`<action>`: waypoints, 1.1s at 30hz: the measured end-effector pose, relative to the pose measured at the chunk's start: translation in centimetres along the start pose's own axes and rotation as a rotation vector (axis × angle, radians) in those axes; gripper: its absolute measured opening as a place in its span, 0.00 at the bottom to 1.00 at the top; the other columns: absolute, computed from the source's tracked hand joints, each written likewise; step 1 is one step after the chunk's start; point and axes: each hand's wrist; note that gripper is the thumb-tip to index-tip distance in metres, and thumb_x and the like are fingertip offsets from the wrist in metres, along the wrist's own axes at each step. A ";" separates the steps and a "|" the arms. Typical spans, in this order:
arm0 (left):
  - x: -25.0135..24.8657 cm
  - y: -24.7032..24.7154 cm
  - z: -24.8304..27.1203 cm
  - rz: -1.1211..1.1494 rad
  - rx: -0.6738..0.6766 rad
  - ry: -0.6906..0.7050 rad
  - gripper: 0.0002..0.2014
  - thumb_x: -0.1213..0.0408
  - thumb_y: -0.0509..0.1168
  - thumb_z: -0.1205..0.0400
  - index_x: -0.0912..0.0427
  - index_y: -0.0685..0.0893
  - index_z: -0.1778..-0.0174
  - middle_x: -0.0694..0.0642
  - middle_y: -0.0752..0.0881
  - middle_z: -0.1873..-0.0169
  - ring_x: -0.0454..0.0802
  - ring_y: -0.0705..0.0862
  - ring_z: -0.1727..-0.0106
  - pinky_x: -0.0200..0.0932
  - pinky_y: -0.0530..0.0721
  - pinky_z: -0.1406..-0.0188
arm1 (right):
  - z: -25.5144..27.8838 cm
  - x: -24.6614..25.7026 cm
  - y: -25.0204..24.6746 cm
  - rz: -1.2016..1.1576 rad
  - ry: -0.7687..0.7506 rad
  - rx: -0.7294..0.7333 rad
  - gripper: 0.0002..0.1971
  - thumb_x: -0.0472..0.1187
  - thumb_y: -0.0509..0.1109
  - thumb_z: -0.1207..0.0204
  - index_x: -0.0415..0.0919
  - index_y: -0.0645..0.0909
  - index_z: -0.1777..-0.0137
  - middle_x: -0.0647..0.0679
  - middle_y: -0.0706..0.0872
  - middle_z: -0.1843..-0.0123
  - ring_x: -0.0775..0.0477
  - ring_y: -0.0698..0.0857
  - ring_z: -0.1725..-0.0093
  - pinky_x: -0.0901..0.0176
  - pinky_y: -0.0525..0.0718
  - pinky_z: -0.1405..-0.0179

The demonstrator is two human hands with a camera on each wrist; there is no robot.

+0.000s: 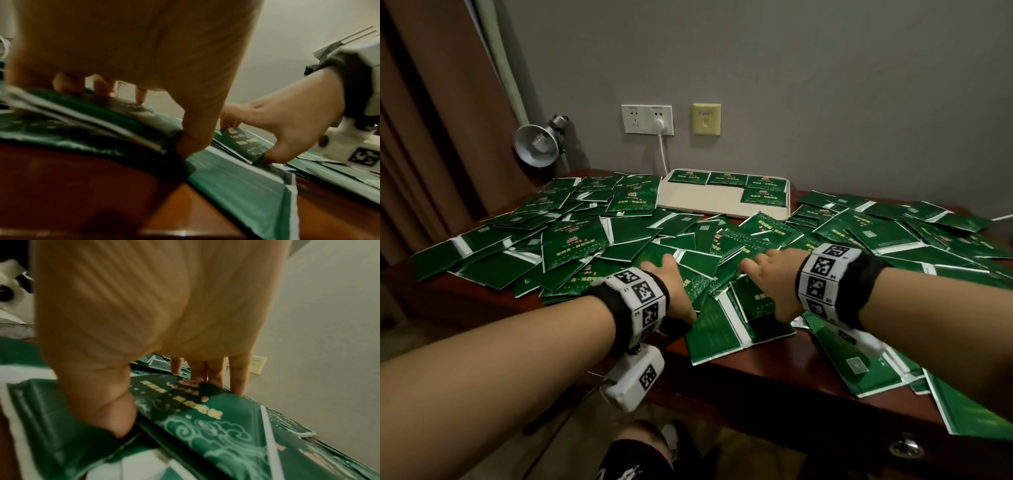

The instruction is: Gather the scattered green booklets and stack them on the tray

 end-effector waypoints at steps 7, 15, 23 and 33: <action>0.9 -0.2 -0.1 0.151 -0.116 0.133 0.41 0.57 0.80 0.36 0.51 0.59 0.35 0.60 0.63 0.40 0.62 0.80 0.47 0.56 0.86 0.46 | 0.9 -0.1 -0.6 -0.049 0.010 -0.042 0.45 0.57 0.76 0.39 0.46 0.57 0.26 0.47 0.78 0.46 0.45 0.81 0.49 0.51 0.85 0.55; 2.1 -2.1 -0.9 0.123 -0.230 0.281 0.42 0.58 0.76 0.35 0.49 0.58 0.31 0.58 0.70 0.40 0.58 0.76 0.41 0.59 0.80 0.39 | 1.7 -1.6 -2.1 -0.247 0.055 -0.054 0.37 0.58 0.74 0.35 0.46 0.61 0.31 0.50 0.82 0.56 0.49 0.83 0.61 0.54 0.86 0.67; 2.0 -5.8 -3.7 0.115 -0.231 0.402 0.44 0.53 0.79 0.34 0.51 0.59 0.28 0.57 0.74 0.35 0.54 0.80 0.45 0.56 0.84 0.46 | 0.3 -3.7 -2.7 -0.460 0.029 -0.077 0.32 0.52 0.74 0.29 0.46 0.61 0.32 0.49 0.83 0.63 0.52 0.81 0.69 0.61 0.77 0.77; -0.8 -12.7 -15.1 -0.066 -0.211 0.469 0.42 0.70 0.77 0.30 0.53 0.60 0.25 0.60 0.75 0.38 0.52 0.79 0.48 0.43 0.81 0.59 | -9.0 -11.0 -5.1 -0.498 0.120 -0.092 0.29 0.52 0.75 0.30 0.47 0.65 0.35 0.51 0.82 0.60 0.53 0.81 0.63 0.56 0.80 0.66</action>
Point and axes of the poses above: each hand's wrist, its own z-axis away from the middle knuckle, its own y-axis out of the palm, x = y × z
